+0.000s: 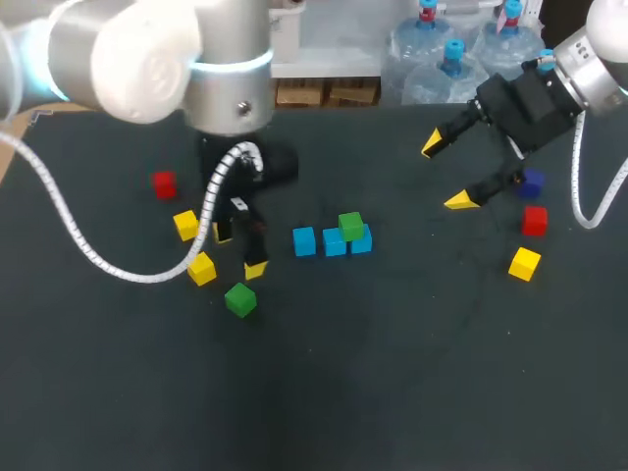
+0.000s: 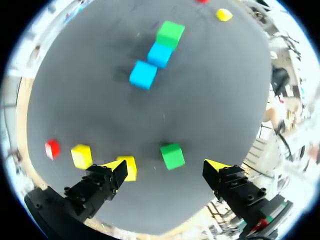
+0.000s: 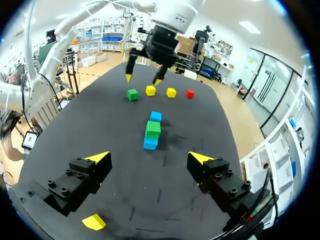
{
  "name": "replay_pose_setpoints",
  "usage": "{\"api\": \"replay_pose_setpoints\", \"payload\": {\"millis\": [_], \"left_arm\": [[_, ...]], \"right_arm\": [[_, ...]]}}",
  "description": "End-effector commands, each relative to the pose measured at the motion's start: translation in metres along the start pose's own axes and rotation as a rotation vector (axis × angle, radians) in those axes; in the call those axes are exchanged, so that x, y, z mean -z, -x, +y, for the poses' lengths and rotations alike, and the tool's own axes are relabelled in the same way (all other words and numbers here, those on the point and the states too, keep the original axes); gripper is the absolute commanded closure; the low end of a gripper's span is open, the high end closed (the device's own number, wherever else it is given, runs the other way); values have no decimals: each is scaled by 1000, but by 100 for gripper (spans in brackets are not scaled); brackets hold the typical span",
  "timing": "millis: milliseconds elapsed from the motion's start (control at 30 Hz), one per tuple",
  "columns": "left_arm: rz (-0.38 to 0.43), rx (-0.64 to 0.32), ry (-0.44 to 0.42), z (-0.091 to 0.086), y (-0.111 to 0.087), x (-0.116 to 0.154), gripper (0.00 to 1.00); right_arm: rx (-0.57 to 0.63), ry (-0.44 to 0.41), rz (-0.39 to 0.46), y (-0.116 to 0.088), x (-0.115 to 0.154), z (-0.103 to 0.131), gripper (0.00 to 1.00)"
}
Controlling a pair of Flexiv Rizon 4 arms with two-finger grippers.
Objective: Place the blue cubes, place green cubes on the blue cubes, place the yellow cubes on the green cubes, then place the red cubes on the yellow cubes, and place purple cube on the red cubes.
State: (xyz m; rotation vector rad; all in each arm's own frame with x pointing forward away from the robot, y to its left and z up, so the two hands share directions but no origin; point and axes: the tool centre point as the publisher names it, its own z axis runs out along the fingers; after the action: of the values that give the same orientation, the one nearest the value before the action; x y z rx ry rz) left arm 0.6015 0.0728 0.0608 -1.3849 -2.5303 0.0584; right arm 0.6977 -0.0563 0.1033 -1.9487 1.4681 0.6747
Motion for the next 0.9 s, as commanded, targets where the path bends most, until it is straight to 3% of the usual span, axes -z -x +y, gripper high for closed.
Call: {"api": "replay_pose_setpoints", "payload": {"millis": [33, 167, 333, 600, 900], "left_arm": [[-33, 77, 14, -16, -15, -7, 0], [-78, 84, 26, -23, -18, -24, 0], [-129, 73, -16, -26, -6, -43, 0], [11, 136, -16, -35, 0, -52, 0], [16, 164, 35, -35, 1, -50, 0]], "right_arm": [[1, -1, -1, 0, 0, 0, 0], [1, -1, -1, 0, 0, 0, 0], [1, -1, -1, 0, 0, 0, 0], [1, -1, -1, 0, 0, 0, 0], [1, -1, -1, 0, 0, 0, 0]]}}
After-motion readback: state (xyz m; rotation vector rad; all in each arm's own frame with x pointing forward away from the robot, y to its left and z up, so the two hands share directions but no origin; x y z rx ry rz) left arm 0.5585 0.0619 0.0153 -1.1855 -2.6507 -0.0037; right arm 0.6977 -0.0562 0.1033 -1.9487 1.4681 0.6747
